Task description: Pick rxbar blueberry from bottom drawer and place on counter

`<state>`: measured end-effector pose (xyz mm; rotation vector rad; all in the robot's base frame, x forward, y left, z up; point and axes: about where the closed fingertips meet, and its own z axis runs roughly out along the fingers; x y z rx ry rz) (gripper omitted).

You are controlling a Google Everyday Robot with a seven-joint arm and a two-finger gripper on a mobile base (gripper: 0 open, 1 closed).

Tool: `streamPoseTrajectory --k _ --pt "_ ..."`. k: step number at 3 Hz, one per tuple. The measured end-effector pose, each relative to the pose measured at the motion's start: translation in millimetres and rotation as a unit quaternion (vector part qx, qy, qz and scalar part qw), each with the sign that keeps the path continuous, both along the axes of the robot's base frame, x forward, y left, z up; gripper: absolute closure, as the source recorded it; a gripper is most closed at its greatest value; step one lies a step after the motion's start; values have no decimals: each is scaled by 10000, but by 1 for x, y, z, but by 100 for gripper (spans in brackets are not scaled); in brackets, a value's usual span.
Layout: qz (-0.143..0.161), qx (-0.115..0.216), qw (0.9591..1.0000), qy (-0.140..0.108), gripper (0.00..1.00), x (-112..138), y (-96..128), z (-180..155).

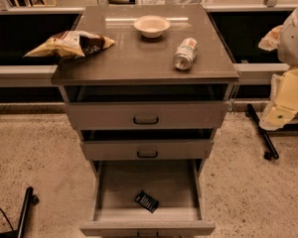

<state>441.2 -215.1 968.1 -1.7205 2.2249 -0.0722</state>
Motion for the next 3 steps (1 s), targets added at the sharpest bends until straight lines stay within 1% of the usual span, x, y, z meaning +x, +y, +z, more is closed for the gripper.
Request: streamPoseTrajectory --k 1,2,3 --pt "214 549 9980 241 0 1 10 -58" --pt "234 1399 9891 400 0 -8 19 -136" --pt "125 1541 9877 218 0 -1 18 -145"
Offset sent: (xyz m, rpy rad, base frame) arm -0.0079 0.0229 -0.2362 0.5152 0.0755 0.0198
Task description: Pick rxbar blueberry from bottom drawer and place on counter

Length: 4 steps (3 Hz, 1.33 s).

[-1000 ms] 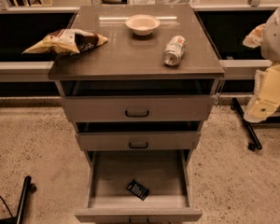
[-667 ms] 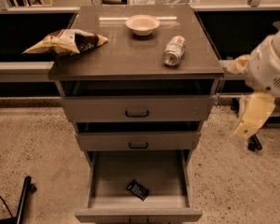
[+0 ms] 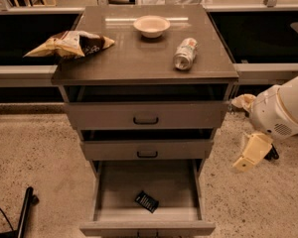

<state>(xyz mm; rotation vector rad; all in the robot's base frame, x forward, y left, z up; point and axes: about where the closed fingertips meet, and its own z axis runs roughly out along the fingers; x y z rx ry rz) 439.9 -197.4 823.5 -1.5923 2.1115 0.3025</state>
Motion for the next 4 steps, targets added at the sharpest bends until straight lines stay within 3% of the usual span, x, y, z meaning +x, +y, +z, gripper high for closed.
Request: streamPoseTrajectory --k 1,2,3,4 --pt "74 -4 10000 26 0 1 5 -1" --pt "-22 229 9996 -189 0 15 16 -13" --pt "185 829 9962 -202 0 26 65 -79" --pt "78 1146 9930 -275 0 44 88 -146"
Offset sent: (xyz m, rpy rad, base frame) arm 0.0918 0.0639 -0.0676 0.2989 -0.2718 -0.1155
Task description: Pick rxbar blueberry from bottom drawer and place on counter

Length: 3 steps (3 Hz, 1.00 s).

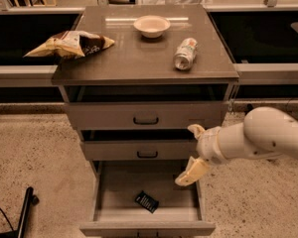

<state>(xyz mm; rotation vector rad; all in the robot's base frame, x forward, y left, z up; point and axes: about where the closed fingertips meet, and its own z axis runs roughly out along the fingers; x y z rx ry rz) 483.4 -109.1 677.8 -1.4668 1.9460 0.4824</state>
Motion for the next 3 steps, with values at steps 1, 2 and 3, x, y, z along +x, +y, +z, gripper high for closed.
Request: streamPoseTrajectory --k 1,2,3 --pt "-265 477 9975 -457 0 30 -4 -13" --pt "-145 413 9963 -743 0 33 -16 -11" --pt "-85 694 9935 -900 0 44 4 -24"
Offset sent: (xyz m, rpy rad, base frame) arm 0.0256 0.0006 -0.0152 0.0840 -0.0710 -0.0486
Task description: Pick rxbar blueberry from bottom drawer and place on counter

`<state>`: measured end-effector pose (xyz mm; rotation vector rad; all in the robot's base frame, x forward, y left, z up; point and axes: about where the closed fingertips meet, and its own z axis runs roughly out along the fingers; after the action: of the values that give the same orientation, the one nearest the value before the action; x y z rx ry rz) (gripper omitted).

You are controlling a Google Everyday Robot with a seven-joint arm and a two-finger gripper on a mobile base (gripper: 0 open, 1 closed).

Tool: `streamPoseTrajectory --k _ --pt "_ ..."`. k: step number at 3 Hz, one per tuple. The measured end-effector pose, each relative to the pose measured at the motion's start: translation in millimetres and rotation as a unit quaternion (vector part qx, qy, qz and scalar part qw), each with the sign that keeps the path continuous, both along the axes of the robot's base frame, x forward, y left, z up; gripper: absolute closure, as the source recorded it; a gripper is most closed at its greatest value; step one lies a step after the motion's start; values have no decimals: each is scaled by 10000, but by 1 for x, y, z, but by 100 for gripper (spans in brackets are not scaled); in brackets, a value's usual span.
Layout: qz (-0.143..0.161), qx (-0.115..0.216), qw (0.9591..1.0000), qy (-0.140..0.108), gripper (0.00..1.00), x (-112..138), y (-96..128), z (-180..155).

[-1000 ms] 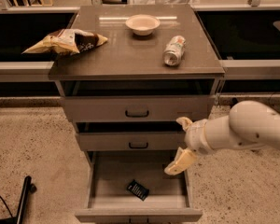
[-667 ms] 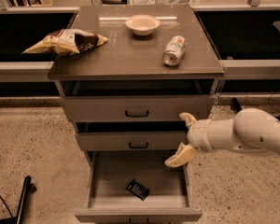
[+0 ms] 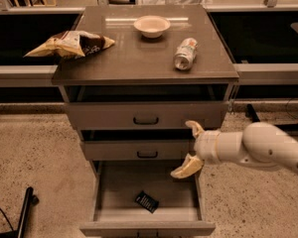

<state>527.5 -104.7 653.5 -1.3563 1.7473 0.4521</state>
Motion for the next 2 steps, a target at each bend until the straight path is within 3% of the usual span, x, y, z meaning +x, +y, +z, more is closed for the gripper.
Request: streamPoseTrajectory --k 1,2 --pt "306 326 9986 -270 0 0 36 -60" --pt "666 492 9944 -661 0 -1 60 -117"
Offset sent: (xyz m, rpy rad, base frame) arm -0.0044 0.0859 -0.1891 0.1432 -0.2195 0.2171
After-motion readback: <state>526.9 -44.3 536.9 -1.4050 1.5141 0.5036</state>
